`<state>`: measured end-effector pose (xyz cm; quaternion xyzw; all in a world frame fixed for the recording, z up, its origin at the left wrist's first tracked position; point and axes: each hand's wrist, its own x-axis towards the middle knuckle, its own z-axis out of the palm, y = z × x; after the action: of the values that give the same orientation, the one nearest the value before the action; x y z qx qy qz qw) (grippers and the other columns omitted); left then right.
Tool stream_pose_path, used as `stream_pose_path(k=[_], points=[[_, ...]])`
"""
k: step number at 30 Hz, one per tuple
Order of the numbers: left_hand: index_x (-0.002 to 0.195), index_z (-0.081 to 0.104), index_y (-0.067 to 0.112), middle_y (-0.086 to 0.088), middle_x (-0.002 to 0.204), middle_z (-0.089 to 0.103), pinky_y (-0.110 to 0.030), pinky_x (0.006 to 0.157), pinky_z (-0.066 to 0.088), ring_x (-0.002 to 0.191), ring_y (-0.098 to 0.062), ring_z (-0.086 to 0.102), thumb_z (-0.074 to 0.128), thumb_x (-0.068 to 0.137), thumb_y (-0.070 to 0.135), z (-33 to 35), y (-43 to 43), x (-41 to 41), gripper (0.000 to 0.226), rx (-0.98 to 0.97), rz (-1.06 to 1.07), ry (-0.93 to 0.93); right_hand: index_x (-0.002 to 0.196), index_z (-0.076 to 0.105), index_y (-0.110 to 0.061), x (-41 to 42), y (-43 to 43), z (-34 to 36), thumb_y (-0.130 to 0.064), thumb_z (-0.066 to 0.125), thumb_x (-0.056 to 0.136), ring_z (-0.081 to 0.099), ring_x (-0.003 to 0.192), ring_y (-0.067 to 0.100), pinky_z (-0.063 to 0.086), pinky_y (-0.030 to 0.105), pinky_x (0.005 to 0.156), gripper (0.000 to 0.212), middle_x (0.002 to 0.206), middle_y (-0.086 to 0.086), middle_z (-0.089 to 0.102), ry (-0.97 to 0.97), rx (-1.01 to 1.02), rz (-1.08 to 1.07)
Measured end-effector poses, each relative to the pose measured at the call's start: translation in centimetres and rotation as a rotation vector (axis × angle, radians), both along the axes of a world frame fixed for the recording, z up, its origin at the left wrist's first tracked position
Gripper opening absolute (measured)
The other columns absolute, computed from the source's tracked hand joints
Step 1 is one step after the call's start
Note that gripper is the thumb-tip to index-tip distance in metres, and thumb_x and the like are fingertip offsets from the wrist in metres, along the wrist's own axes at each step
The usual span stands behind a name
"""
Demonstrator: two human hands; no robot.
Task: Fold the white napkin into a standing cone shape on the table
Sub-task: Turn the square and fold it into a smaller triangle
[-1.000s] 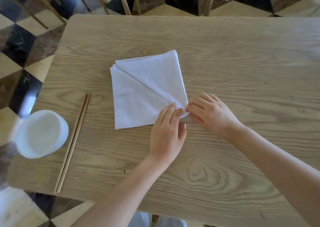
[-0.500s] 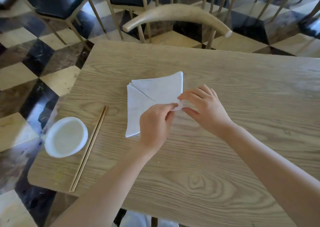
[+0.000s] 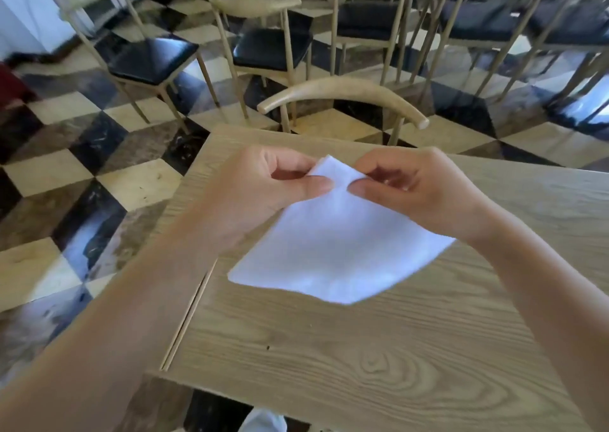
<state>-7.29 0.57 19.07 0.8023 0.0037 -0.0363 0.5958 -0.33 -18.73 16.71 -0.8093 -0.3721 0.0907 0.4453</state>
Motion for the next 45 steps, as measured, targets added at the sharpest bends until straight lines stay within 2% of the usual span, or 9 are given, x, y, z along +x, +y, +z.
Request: stream_pose_path(k=[9, 13, 16, 19, 24, 29, 32, 35, 45], points=[[0.095, 0.071, 0.012, 0.0, 0.081, 0.073, -0.023, 0.062, 0.055, 0.071, -0.011, 0.069, 0.072, 0.077, 0.012, -8.3, 2.0, 9.0, 0.018, -0.03, -0.03, 0.432, 0.077, 0.068, -0.022, 4.7, 1.6, -7.1, -0.023, 0.061, 0.089, 0.053, 0.055, 0.001, 0.039, 0.014, 0.053, 0.014, 0.063, -0.011, 0.062, 0.37, -0.131, -0.152], [0.093, 0.067, 0.014, 0.001, 0.08, 0.072, -0.024, 0.061, 0.055, 0.074, -0.012, 0.068, 0.074, 0.076, 0.009, -13.4, 2.1, 13.8, 0.018, -0.047, -0.012, 0.548, 0.087, 0.069, -0.009, 8.5, 3.0, -13.3, -0.028, 0.06, 0.088, 0.046, 0.06, 0.006, 0.033, 0.013, 0.049, 0.021, 0.069, 0.01, 0.058, 0.317, -0.224, -0.313], [0.098, 0.064, 0.012, -0.004, 0.092, 0.071, -0.028, 0.072, 0.056, 0.087, -0.017, 0.067, 0.076, 0.075, 0.01, -16.3, 2.3, 16.9, 0.026, -0.063, 0.01, 0.538, 0.083, 0.068, -0.006, 11.2, 3.6, -16.0, -0.027, 0.059, 0.088, 0.037, 0.048, 0.004, 0.026, 0.009, 0.038, 0.023, 0.056, -0.003, 0.045, 0.325, -0.219, -0.41], [0.103, 0.063, 0.01, -0.007, 0.101, 0.069, -0.035, 0.084, 0.054, 0.096, -0.021, 0.066, 0.075, 0.075, 0.009, -18.7, 2.3, 19.4, 0.031, -0.059, 0.001, 0.518, 0.082, 0.066, -0.009, 13.4, 3.9, -18.5, -0.026, 0.059, 0.088, 0.04, 0.056, 0.011, 0.031, 0.015, 0.046, 0.02, 0.059, -0.005, 0.045, 0.311, -0.25, -0.451], [0.119, 0.058, 0.016, -0.002, 0.113, 0.063, -0.034, 0.089, 0.051, 0.101, -0.018, 0.062, 0.072, 0.08, 0.02, -21.6, 3.0, 19.8, 0.042, 0.055, -0.023, 0.49, 0.093, 0.067, -0.004, 14.5, 3.9, -21.4, -0.022, 0.059, 0.088, 0.054, 0.075, 0.025, 0.038, 0.026, 0.06, 0.02, 0.083, 0.019, 0.061, 0.326, -0.322, -0.476], [0.118, 0.056, 0.016, 0.0, 0.104, 0.064, -0.025, 0.076, 0.046, 0.092, -0.014, 0.06, 0.064, 0.086, 0.016, -23.2, 6.8, 14.0, 0.033, 0.246, -0.104, 0.554, 0.109, 0.065, -0.016, 12.6, -0.1, -21.9, -0.021, 0.064, 0.085, 0.06, 0.09, 0.031, 0.044, 0.03, 0.07, 0.025, 0.097, 0.015, 0.065, 0.351, -0.555, -0.337], [0.109, 0.062, 0.016, -0.003, 0.101, 0.068, -0.021, 0.07, 0.048, 0.086, -0.012, 0.062, 0.062, 0.086, 0.009, -23.8, 8.3, 10.4, 0.024, 0.23, -0.079, 0.53, 0.092, 0.063, -0.024, 10.9, -3.0, -21.8, -0.023, 0.071, 0.077, 0.055, 0.079, 0.022, 0.04, 0.022, 0.062, 0.017, 0.085, 0.0, 0.062, 0.381, -0.624, -0.352], [0.106, 0.064, 0.012, -0.007, 0.094, 0.069, -0.017, 0.057, 0.052, 0.07, -0.011, 0.063, 0.061, 0.084, 0.002, -24.3, 8.3, 8.6, 0.024, 0.185, 0.015, 0.523, 0.09, 0.063, -0.014, 9.4, -4.6, -22.4, -0.022, 0.073, 0.072, 0.054, 0.072, 0.022, 0.041, 0.028, 0.059, 0.022, 0.083, 0.004, 0.062, 0.393, -0.7, -0.427], [0.097, 0.067, 0.012, -0.016, 0.094, 0.069, -0.029, 0.064, 0.05, 0.068, -0.02, 0.058, 0.068, 0.079, 0.004, -24.9, 7.7, 8.0, 0.02, 0.218, 0.106, 0.453, 0.082, 0.066, -0.007, 9.0, -6.0, -22.9, -0.017, 0.072, 0.075, 0.058, 0.038, 0.001, 0.043, 0.022, 0.058, 0.014, 0.068, 0.001, 0.06, 0.417, -0.568, -0.505]])
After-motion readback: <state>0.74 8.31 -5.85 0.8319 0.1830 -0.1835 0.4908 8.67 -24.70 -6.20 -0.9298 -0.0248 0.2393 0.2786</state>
